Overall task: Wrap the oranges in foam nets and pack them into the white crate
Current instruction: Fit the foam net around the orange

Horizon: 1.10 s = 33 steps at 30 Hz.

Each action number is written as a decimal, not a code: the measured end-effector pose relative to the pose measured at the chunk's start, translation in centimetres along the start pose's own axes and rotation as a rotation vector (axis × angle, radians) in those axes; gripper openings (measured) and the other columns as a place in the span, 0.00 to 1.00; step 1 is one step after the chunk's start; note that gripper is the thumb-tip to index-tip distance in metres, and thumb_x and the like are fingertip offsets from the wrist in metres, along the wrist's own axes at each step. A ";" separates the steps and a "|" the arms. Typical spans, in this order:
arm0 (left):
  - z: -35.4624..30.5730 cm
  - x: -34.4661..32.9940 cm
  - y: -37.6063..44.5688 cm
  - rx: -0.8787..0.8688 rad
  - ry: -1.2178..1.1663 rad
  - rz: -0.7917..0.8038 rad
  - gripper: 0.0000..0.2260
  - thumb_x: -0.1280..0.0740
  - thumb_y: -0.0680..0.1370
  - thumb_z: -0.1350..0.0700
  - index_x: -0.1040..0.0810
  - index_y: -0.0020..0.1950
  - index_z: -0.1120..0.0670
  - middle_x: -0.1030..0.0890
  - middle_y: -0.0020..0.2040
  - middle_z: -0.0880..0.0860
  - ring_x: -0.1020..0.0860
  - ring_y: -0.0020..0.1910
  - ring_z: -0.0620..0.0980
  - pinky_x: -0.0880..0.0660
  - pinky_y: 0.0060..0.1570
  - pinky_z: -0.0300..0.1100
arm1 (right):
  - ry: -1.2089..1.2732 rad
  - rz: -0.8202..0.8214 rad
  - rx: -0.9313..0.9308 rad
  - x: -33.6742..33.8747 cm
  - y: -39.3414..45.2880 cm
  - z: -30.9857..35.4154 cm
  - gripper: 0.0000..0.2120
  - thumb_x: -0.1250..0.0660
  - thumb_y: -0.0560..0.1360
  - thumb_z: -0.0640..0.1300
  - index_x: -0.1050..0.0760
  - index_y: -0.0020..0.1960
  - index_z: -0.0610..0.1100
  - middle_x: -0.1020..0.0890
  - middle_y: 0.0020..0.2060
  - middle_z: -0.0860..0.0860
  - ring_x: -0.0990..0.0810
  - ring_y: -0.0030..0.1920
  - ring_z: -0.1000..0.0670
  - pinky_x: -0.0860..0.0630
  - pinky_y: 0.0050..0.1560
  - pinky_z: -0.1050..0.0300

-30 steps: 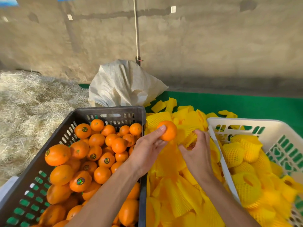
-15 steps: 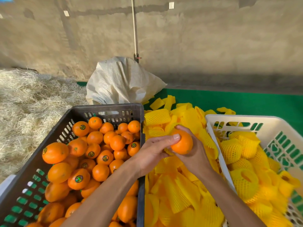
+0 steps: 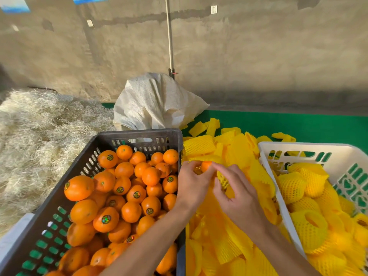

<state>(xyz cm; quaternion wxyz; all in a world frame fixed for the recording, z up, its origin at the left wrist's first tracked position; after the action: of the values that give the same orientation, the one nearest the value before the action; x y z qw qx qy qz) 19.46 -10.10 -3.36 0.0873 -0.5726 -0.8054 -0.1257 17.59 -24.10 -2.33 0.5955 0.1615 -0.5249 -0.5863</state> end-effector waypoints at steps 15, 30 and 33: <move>1.2 -0.6 0.9 0.016 -0.205 0.195 0.10 0.35 0.85 0.55 0.15 0.59 0.54 0.13 0.52 0.49 0.15 0.53 0.50 0.18 0.52 0.42 | -0.230 0.266 -0.373 -1.5 -0.6 -5.5 0.43 0.26 0.72 0.59 0.48 0.78 0.60 0.37 0.73 0.59 0.24 0.45 0.57 0.20 0.36 0.61; 1.2 1.6 2.0 -0.160 -0.232 -0.124 0.08 0.34 0.85 0.55 0.16 0.57 0.53 0.15 0.51 0.46 0.16 0.52 0.48 0.17 0.50 0.43 | 0.922 -0.501 -1.271 0.4 -3.6 -11.7 0.20 0.45 0.84 0.59 0.30 0.68 0.47 0.15 0.55 0.49 0.19 0.30 0.47 0.21 0.31 0.55; 1.4 3.2 2.6 -0.173 -0.127 -0.213 0.08 0.35 0.85 0.56 0.16 0.57 0.54 0.15 0.51 0.48 0.17 0.53 0.44 0.21 0.52 0.35 | 0.700 -0.302 -1.202 0.2 -3.2 -11.2 0.10 0.36 0.83 0.46 0.26 0.64 0.47 0.20 0.59 0.50 0.17 0.31 0.49 0.22 0.30 0.56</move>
<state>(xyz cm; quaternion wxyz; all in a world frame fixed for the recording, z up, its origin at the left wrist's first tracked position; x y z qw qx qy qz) 20.88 -5.99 -3.56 -0.0273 -0.4959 -0.8518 -0.1667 24.98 -29.83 -9.33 0.6273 0.0549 0.1398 -0.7642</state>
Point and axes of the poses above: each hand's wrist, its own y-axis towards the middle knuckle, its own x-axis out of the back of the hand, z = x × y, the point moved 6 cm from there along y, towards the middle knuckle
